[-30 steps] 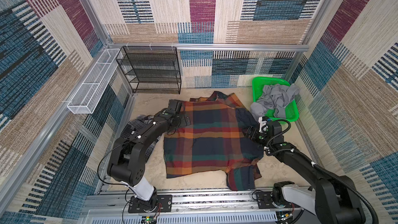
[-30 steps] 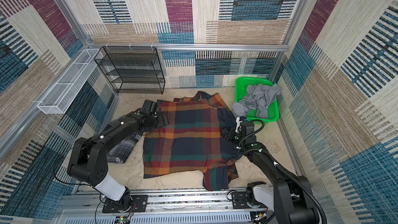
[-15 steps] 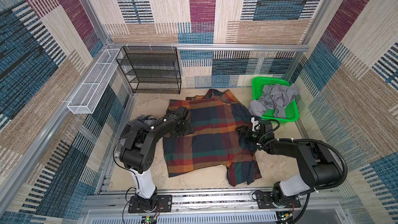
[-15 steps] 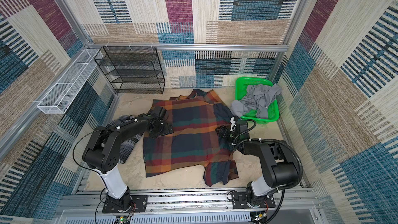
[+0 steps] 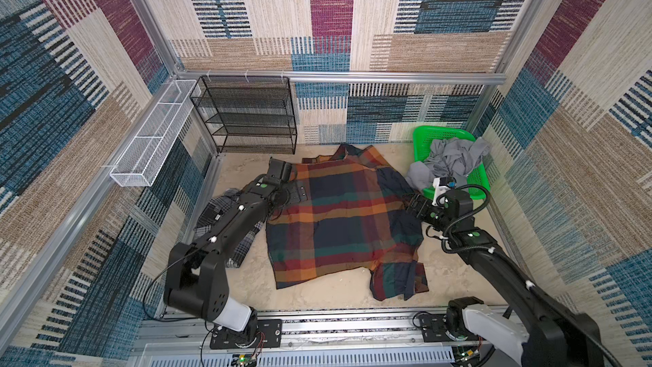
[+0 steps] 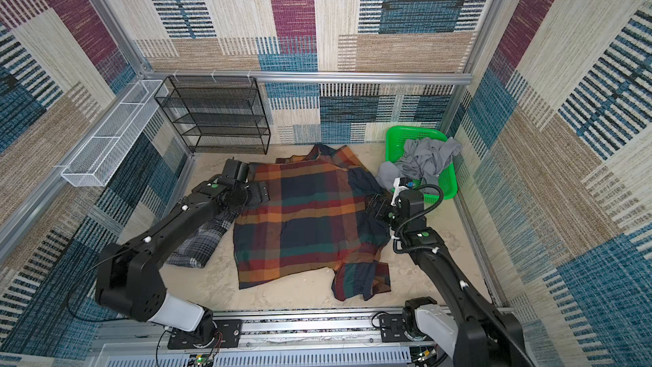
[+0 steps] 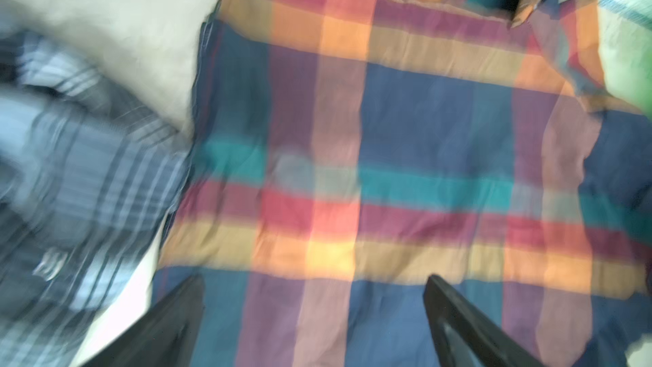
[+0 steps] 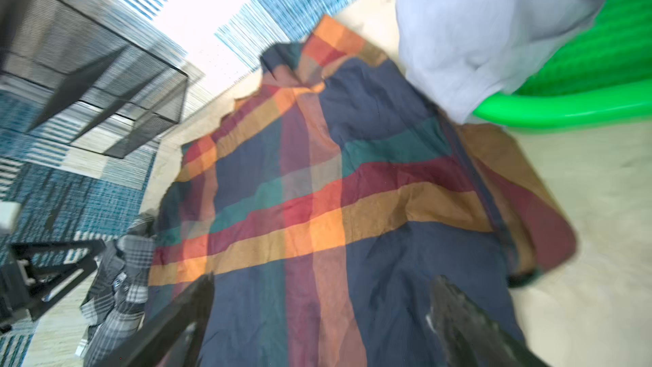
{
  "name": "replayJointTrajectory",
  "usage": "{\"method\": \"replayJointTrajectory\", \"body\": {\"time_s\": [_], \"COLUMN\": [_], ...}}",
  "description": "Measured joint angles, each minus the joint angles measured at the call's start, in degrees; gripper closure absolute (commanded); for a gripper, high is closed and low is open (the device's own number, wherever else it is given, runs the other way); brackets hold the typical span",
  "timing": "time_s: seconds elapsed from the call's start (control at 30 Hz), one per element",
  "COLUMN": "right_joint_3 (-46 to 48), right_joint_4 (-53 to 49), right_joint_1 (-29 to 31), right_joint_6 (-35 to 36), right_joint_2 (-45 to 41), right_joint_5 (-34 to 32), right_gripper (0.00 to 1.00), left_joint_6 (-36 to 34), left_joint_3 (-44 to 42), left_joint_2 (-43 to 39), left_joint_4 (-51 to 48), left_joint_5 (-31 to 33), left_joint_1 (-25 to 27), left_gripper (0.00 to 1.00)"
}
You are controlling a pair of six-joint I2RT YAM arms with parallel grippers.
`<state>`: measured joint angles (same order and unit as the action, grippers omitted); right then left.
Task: Fold and stack the long sleeve shirts
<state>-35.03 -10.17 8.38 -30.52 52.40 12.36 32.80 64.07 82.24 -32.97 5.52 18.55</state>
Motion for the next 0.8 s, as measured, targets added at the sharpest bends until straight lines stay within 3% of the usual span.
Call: {"method": "replayJointTrajectory", "body": {"time_s": [0.17,0.43,0.57,0.8], "right_joint_3": [1.14,4.31,5.22,5.75], "right_joint_4": [-10.8,-24.0,-26.69,-29.44], "right_joint_1": [0.17,4.48,4.68,4.66], "right_joint_6": [0.85,-2.03,-2.69,-3.04], "right_joint_2": [-11.45,-22.23,-24.74,-25.64], "right_joint_5": [2.75,6.78,6.75,7.13], "right_gripper": [0.06,0.07,0.07,0.09], "left_joint_6": [7.67,23.12,29.53,35.28], "left_joint_3": [-14.91,-29.09,-32.48,-36.92], "left_joint_2": [-14.36,-32.68,-34.49,-28.72], "left_joint_4": [-4.42,-13.53,-15.93,-14.67], "left_joint_5": [-2.51,-2.08,-0.04,0.35], "left_joint_1": [1.33,13.94,18.69,20.83], "left_gripper": [0.04,0.01,0.01,0.08]}}
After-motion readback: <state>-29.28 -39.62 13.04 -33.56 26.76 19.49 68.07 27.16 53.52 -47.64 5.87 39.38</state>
